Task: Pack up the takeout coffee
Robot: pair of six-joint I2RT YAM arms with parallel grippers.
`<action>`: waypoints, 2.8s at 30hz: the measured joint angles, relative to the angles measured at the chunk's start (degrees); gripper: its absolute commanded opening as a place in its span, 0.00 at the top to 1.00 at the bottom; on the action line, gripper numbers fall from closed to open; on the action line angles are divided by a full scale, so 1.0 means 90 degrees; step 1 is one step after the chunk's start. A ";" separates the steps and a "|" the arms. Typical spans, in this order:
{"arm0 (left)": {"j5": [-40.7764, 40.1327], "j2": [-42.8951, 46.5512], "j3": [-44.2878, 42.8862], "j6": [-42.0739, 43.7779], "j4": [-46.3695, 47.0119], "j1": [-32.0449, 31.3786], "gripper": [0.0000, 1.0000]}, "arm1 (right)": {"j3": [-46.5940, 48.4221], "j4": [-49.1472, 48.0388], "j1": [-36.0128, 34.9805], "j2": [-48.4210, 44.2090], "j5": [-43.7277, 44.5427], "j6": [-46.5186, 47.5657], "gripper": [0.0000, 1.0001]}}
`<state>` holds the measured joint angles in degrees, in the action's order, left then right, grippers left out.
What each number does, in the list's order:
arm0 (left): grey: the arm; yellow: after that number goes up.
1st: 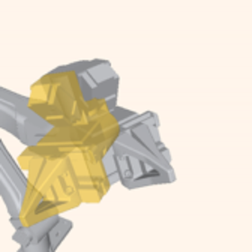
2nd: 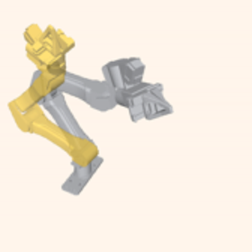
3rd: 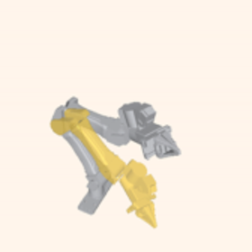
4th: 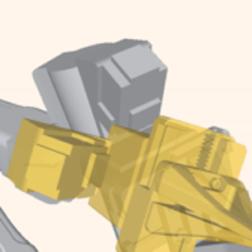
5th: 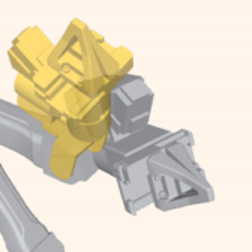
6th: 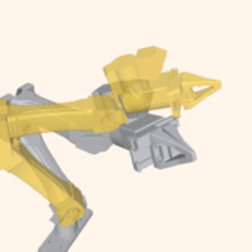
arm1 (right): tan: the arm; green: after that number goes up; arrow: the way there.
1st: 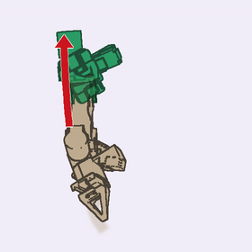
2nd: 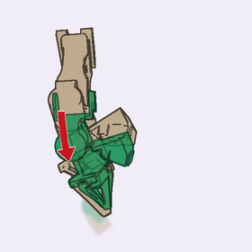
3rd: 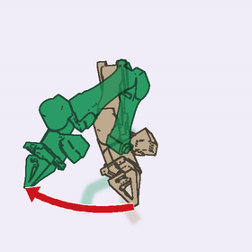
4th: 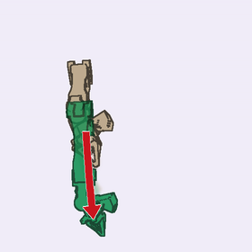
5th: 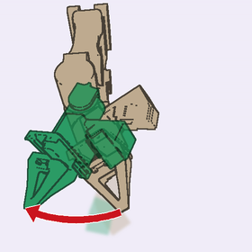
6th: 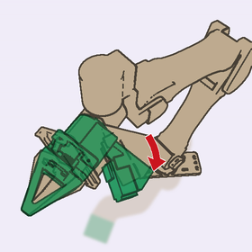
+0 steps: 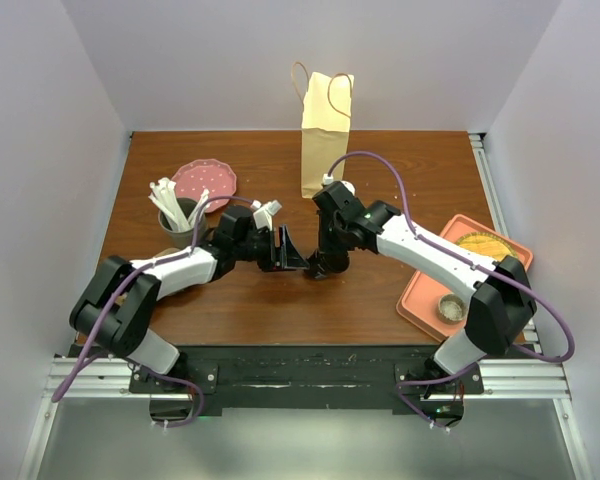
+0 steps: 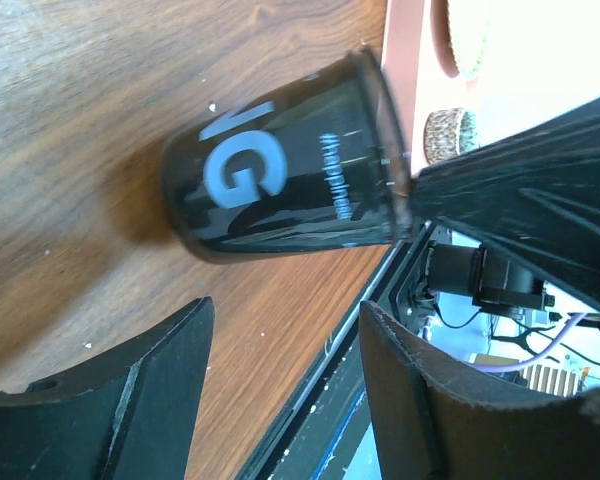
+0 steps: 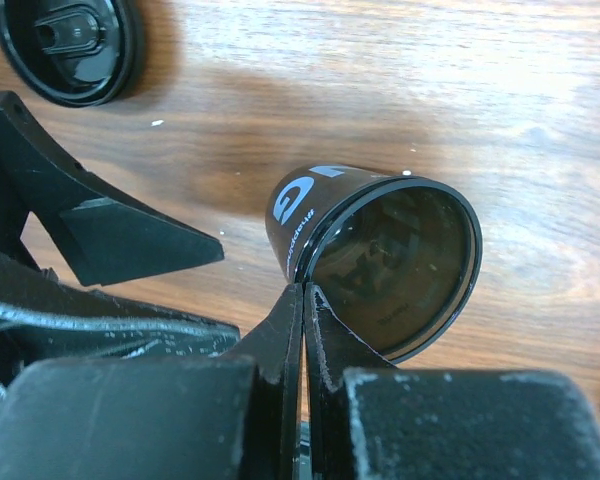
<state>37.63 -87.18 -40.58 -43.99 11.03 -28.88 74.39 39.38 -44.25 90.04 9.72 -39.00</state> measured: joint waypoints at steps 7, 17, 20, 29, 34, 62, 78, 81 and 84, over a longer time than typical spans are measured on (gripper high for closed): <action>-0.0114 -0.0143 0.0000 0.0019 -0.0080 0.0000 0.36 | 0.0359 0.0393 -0.0010 0.0000 0.0393 0.0112 1.00; -0.0223 -0.0165 0.0000 0.0058 -0.0187 0.0000 0.35 | 0.0993 0.0942 -0.0182 0.0153 0.0996 0.0393 1.00; -0.0260 -0.0219 0.0000 0.0080 -0.0233 0.0000 0.35 | 0.1098 0.1010 -0.0209 0.0272 0.1042 0.0481 1.00; -0.0733 -0.0185 -0.0117 0.0318 -0.0750 0.0000 0.35 | 0.2001 0.1579 -0.0216 0.0731 0.1309 0.0780 1.00; -0.0988 -0.0182 -0.0250 0.0427 -0.0964 0.0000 0.35 | 0.2341 0.1668 -0.0216 0.0690 0.1367 0.0964 1.00; -0.1554 -0.0665 -0.0818 0.0746 -0.1341 0.0000 0.35 | 0.1032 0.3070 -0.1129 -0.0078 0.1916 0.0546 1.00; -0.1610 -0.0760 -0.0857 0.0753 -0.1345 0.0000 0.35 | 0.0986 0.3058 -0.2718 0.0988 0.2229 0.0024 1.00; -0.1608 -0.0804 -0.0857 0.0753 -0.1350 0.0000 0.35 | 0.0993 0.3145 -0.2735 0.1003 0.2526 -0.0017 1.00; -0.1608 -0.0816 -0.0879 0.0753 -0.1428 0.0000 0.34 | 0.0993 0.3169 -0.2737 0.0993 0.2844 0.0032 1.00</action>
<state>23.16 -94.52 -48.49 -37.21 -1.83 -28.88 83.33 67.90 -68.88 98.98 35.31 -38.72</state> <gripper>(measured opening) 0.652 0.007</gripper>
